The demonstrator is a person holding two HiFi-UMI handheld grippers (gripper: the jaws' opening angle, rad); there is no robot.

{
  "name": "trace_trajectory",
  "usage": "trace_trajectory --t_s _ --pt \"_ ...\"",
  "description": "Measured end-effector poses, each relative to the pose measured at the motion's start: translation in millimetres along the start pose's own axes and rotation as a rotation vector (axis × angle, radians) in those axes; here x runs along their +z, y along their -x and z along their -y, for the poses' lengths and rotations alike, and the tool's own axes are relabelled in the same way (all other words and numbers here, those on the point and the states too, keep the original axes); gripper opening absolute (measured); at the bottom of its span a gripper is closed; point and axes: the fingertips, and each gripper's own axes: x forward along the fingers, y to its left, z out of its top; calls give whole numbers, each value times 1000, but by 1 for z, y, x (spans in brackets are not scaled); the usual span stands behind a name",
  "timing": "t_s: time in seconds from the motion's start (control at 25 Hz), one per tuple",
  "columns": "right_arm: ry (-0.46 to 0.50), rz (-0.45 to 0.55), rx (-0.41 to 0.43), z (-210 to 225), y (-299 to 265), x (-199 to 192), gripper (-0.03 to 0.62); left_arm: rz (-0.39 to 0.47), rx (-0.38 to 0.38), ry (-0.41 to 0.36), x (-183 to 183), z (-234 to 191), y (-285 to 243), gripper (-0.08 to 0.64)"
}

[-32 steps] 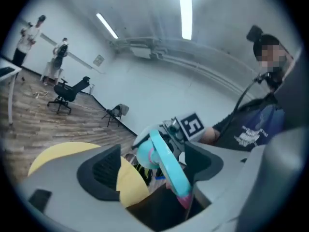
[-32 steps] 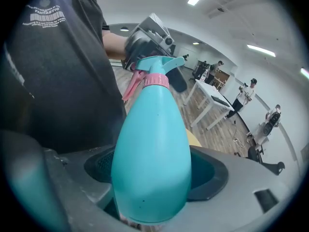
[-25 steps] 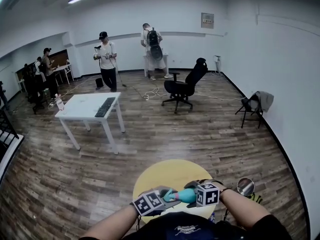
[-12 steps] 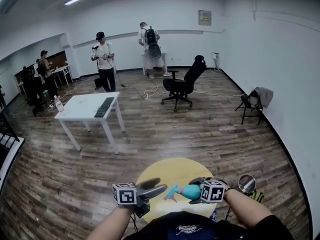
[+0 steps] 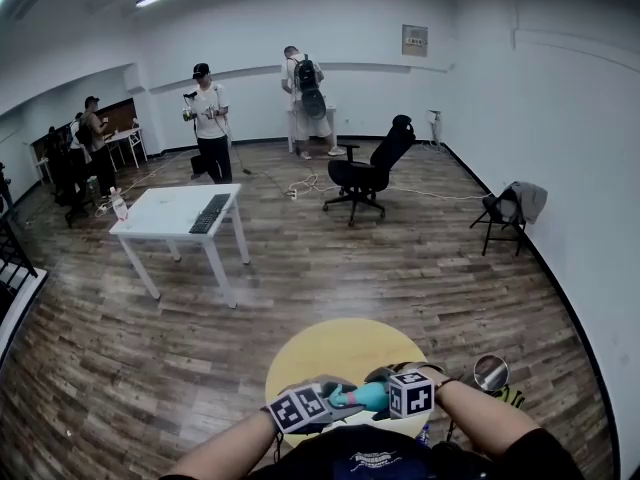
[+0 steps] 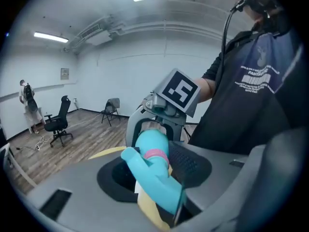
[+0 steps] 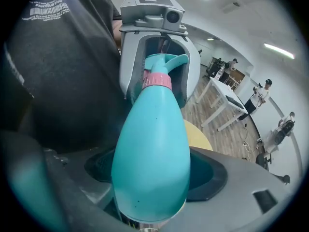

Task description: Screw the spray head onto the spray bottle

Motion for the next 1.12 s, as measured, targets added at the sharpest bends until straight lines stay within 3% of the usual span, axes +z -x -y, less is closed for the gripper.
trace_trajectory --t_s 0.08,0.16,0.28,0.4,0.48,0.52,0.64,0.72,0.76,0.84,1.0,1.12 --pt "4 4 -9 4 0 3 408 0 4 -7 -1 -2 3 218" --pt "-4 15 -25 12 1 6 408 46 20 37 1 -10 7 218" --pt "-62 66 -58 23 6 7 408 250 44 258 9 -32 28 225" --pt "-166 115 -79 26 12 -7 408 495 47 541 13 -63 69 324" --pt "-203 110 -85 25 14 -20 408 572 54 636 9 -79 90 329" --pt "-205 103 -87 25 14 -22 408 567 53 643 8 -82 93 352" --pt "-154 89 -92 27 15 -8 408 424 10 534 11 -63 66 377" --pt "-80 51 -103 29 11 3 408 272 1 356 13 -38 34 356" --pt "-42 17 -106 30 7 2 408 192 25 235 11 -29 21 230" --pt "-12 -12 -82 24 2 -4 407 62 69 40 3 -19 6 198" --pt "-37 28 -42 16 2 0 407 10 48 -25 0 -13 9 198" --pt "-52 45 -48 23 4 2 406 75 53 63 2 -22 13 199"
